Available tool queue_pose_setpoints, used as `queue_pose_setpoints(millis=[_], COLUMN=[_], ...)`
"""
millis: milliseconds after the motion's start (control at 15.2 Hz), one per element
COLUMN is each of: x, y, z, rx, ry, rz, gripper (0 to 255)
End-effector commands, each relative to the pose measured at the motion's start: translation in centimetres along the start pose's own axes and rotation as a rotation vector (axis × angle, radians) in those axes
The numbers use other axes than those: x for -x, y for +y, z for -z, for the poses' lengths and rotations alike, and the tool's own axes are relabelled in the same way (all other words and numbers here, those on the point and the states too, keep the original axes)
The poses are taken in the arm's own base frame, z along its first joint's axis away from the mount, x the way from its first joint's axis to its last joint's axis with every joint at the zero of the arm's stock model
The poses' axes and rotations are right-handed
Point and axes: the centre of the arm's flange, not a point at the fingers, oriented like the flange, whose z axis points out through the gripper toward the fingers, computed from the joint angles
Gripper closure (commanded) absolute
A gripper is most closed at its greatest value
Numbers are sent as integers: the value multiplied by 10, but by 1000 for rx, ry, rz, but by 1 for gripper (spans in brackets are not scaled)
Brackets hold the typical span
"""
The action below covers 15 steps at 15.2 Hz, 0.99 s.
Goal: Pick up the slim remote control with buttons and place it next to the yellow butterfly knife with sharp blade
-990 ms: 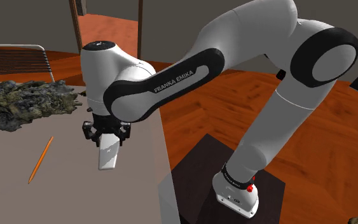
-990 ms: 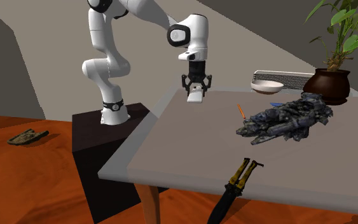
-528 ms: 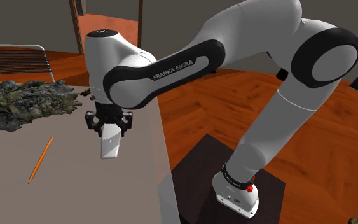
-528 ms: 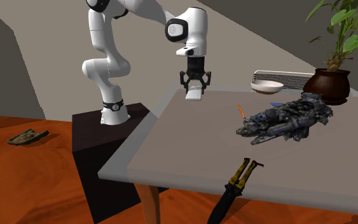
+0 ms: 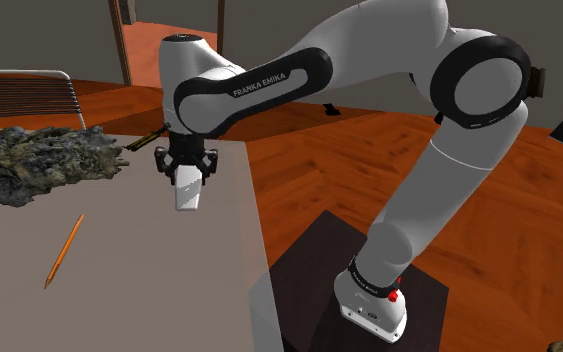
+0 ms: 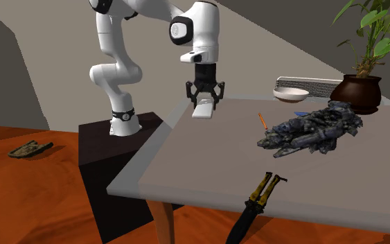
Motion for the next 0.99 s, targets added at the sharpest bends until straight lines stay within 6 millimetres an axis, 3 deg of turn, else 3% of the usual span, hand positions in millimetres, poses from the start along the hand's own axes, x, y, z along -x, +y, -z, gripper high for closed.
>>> queue_pose_setpoints(millis=[0,924], x=[-27,-207], y=[7,46], z=[2,2], rx=[0,0], ry=[1,1], rz=[1,1], gripper=[255,255])
